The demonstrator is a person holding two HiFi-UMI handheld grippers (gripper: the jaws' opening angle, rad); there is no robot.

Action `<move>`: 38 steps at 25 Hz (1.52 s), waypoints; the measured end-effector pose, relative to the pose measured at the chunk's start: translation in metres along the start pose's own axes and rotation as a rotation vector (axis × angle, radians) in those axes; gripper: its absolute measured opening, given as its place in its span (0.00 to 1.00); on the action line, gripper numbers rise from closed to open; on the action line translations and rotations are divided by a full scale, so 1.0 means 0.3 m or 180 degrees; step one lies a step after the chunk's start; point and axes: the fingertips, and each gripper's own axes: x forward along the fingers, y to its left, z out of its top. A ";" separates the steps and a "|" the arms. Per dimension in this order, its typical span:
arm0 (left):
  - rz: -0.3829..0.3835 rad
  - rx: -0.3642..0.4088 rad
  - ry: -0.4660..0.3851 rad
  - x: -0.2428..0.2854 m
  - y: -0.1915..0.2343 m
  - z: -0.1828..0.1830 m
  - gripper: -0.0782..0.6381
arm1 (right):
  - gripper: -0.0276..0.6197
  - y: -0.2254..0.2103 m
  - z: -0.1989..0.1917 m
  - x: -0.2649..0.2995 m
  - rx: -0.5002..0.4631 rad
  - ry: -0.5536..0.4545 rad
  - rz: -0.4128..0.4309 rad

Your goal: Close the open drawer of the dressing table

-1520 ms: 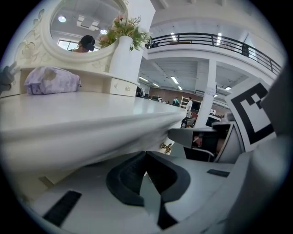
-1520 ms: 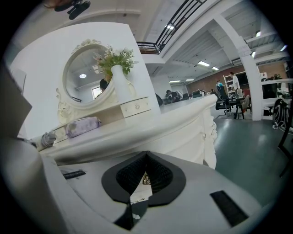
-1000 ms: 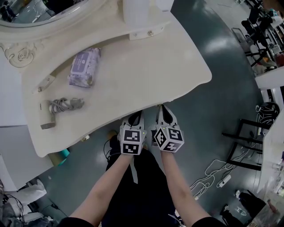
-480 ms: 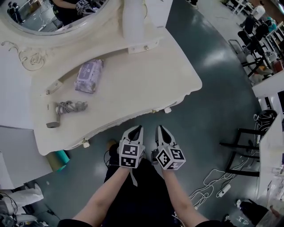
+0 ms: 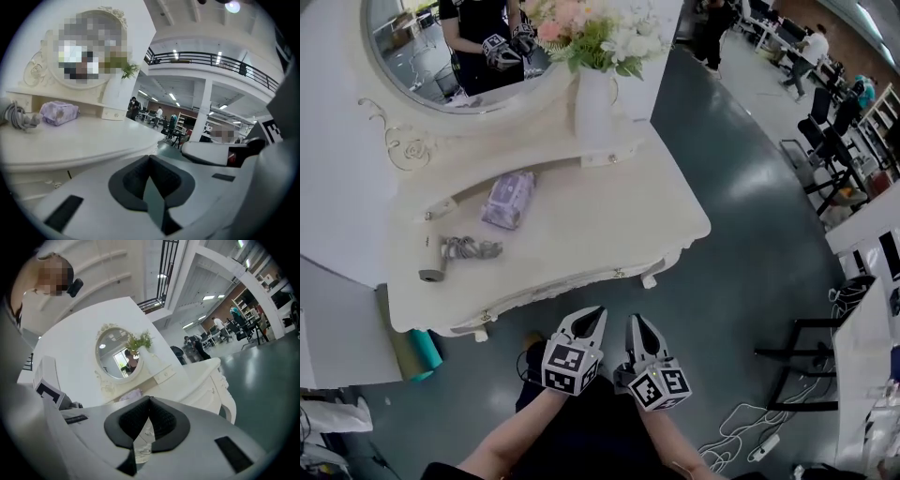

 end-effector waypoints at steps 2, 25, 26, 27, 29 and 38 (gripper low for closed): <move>-0.0035 -0.0014 -0.0107 -0.031 -0.022 0.042 0.11 | 0.08 0.039 0.057 0.003 -0.0006 -0.0118 0.0091; 0.0936 0.0174 -0.0813 -0.527 0.135 0.278 0.11 | 0.07 0.676 0.108 0.128 -0.0064 0.0301 0.1682; 0.0985 0.0129 -0.0822 -0.544 0.150 0.270 0.11 | 0.07 0.695 0.094 0.129 -0.0104 0.0343 0.1731; 0.1027 0.0089 -0.0829 -0.558 0.164 0.262 0.11 | 0.07 0.711 0.081 0.130 -0.0144 0.0377 0.1773; 0.1092 0.0037 -0.0830 -0.578 0.184 0.248 0.11 | 0.07 0.732 0.059 0.131 -0.0200 0.0438 0.1826; 0.1177 0.0015 -0.0792 -0.616 0.203 0.218 0.11 | 0.07 0.766 0.023 0.134 -0.0235 0.0535 0.1884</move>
